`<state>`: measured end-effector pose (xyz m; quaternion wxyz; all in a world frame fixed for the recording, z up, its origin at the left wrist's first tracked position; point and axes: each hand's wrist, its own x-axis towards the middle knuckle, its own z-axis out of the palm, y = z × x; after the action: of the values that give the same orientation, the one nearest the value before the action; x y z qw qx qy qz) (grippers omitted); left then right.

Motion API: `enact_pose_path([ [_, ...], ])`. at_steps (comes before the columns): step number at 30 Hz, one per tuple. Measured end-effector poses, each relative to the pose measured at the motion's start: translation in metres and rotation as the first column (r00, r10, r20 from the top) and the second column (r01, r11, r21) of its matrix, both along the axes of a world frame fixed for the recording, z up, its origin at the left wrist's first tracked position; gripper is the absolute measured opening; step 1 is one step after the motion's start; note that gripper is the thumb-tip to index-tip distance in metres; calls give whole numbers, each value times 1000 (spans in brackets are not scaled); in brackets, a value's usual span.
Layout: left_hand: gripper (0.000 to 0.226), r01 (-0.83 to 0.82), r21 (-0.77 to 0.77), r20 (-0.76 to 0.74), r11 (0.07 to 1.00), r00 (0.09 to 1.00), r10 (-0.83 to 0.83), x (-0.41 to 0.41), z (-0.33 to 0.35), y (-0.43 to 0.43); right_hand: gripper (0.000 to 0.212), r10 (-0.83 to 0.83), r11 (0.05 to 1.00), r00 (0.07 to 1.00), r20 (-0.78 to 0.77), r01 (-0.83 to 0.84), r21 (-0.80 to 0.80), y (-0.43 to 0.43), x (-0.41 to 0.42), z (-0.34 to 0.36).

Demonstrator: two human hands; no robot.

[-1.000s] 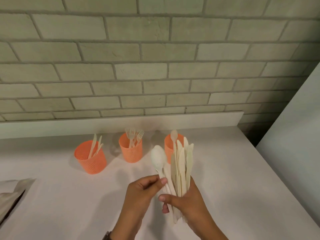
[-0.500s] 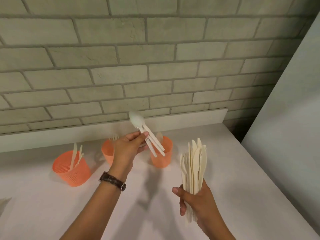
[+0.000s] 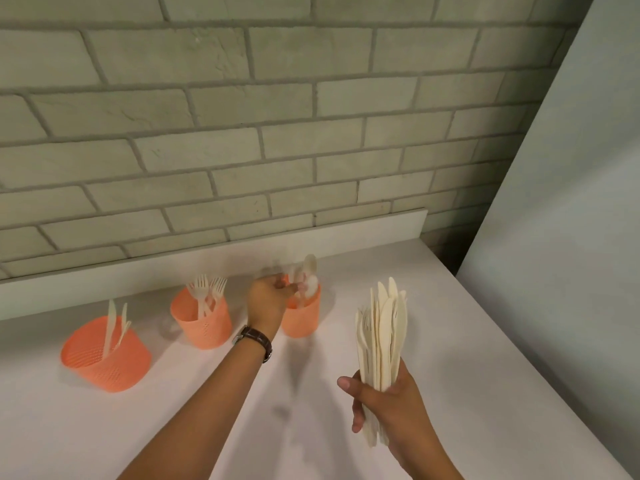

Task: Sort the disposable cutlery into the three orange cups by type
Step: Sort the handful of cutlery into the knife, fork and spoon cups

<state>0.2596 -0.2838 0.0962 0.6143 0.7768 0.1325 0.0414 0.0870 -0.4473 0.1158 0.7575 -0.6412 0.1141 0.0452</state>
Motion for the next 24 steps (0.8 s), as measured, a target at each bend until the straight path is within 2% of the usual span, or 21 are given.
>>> enact_pose_path([
  [2, 15, -17, 9, 49, 1000, 999, 16, -11, 5, 4, 51, 9, 1000, 1000, 3, -9, 21, 1, 1, 3],
  [5, 25, -15, -3, 134, 1000, 991, 15, -45, 23, 11, 52, 47, 998, 999, -4, -47, 44, 5, 3, 5],
  [8, 6, 39, -40, 131, 998, 991, -33, -88, 37, 16, 51, 94, 993, 995, -30, -92, 77, 12, 4, 7],
  [10, 6, 56, -5, 108, 998, 993, -56, -117, 44, 17, 48, 122, 991, 992, -41, -120, 55, 18, 4, 8],
  [15, 8, 147, -16, 84, 989, 986, -145, -170, 51, 15, 57, 144, 983, 987, -67, -151, -105, 39, 1, 7],
  [20, 16, 46, 94, 97, 995, 994, -55, -188, 46, 6, 51, 178, 972, 983, -39, -182, -149, 63, -5, 13],
  [24, 23, -45, 139, 119, 989, 992, 28, -193, 47, 4, 46, 200, 947, 980, 9, -191, -259, 75, -11, 17],
])
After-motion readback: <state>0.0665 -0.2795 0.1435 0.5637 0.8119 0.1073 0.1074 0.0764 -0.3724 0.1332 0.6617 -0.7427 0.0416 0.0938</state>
